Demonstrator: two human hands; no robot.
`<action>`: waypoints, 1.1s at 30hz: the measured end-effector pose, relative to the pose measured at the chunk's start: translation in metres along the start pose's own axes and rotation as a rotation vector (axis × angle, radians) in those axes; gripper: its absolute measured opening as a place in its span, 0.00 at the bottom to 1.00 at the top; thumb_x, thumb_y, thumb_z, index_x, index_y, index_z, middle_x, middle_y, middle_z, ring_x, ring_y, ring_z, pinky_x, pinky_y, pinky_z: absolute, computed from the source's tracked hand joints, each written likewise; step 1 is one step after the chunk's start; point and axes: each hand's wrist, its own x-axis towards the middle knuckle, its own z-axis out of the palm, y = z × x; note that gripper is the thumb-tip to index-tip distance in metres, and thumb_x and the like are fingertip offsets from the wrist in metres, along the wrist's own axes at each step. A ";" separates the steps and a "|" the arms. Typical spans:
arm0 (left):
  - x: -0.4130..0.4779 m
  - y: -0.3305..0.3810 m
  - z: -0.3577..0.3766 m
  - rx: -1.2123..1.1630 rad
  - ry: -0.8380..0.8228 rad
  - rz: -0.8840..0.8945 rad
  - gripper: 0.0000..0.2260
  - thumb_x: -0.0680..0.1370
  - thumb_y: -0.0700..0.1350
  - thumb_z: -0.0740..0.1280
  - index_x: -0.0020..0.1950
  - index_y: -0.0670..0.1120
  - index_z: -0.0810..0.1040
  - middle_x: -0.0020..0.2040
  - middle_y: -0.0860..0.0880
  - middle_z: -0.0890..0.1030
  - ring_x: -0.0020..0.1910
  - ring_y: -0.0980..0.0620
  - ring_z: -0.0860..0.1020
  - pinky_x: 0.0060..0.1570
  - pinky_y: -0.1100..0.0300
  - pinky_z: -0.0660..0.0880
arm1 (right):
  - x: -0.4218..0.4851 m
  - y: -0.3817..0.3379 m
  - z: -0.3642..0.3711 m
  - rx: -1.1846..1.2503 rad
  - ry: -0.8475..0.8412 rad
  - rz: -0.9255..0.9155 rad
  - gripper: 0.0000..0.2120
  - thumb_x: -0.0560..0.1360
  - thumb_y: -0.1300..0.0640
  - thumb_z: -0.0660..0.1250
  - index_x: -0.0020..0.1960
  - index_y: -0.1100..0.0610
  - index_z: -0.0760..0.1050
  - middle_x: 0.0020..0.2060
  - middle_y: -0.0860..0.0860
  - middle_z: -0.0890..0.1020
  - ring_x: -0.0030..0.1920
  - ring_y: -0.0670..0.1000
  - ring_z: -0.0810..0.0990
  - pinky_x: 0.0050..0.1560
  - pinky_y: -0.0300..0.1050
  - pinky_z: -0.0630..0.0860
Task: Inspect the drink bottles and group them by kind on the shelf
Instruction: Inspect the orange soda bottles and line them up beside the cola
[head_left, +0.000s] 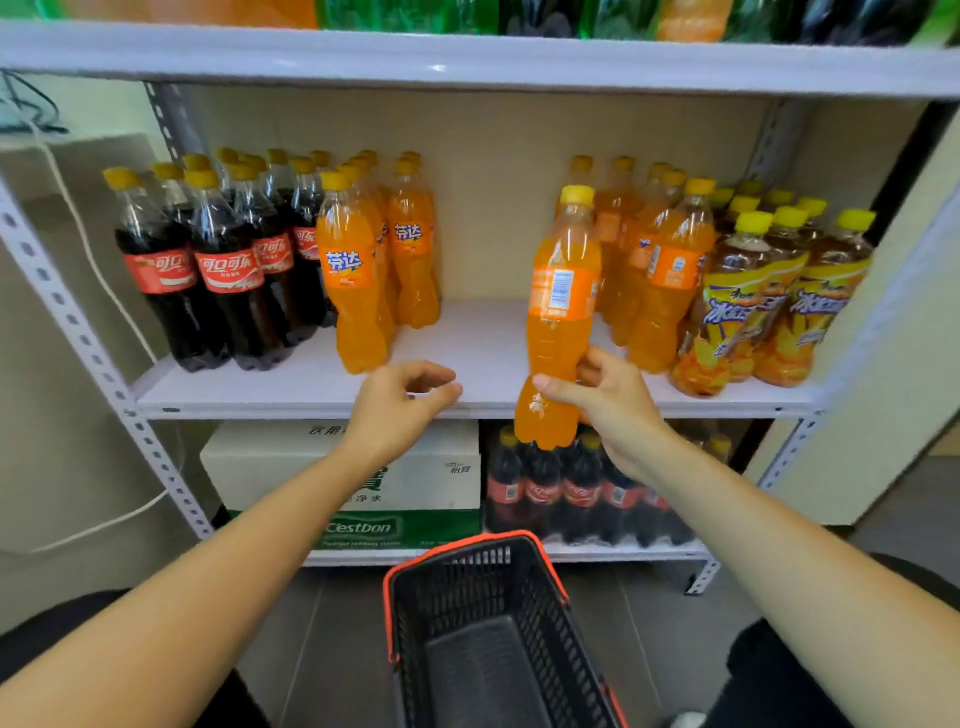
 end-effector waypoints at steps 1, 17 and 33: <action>-0.004 0.009 0.001 -0.105 -0.057 0.015 0.06 0.79 0.47 0.73 0.55 0.50 0.85 0.50 0.55 0.86 0.51 0.59 0.82 0.52 0.60 0.77 | -0.014 0.003 0.003 -0.002 -0.006 -0.015 0.16 0.72 0.57 0.79 0.58 0.49 0.80 0.51 0.46 0.87 0.52 0.46 0.86 0.52 0.44 0.83; -0.037 0.028 0.035 -0.434 -0.185 -0.081 0.23 0.69 0.57 0.79 0.59 0.49 0.80 0.55 0.48 0.85 0.53 0.48 0.84 0.53 0.46 0.83 | -0.072 0.046 0.033 -0.103 -0.091 -0.015 0.22 0.69 0.47 0.80 0.59 0.46 0.75 0.53 0.45 0.85 0.53 0.41 0.84 0.50 0.36 0.80; -0.037 0.019 0.026 -0.594 -0.156 -0.082 0.28 0.70 0.47 0.79 0.68 0.46 0.76 0.57 0.46 0.85 0.55 0.46 0.85 0.53 0.48 0.83 | -0.078 0.053 0.031 -0.166 -0.071 -0.014 0.24 0.67 0.45 0.81 0.61 0.47 0.79 0.53 0.44 0.85 0.53 0.40 0.83 0.53 0.40 0.79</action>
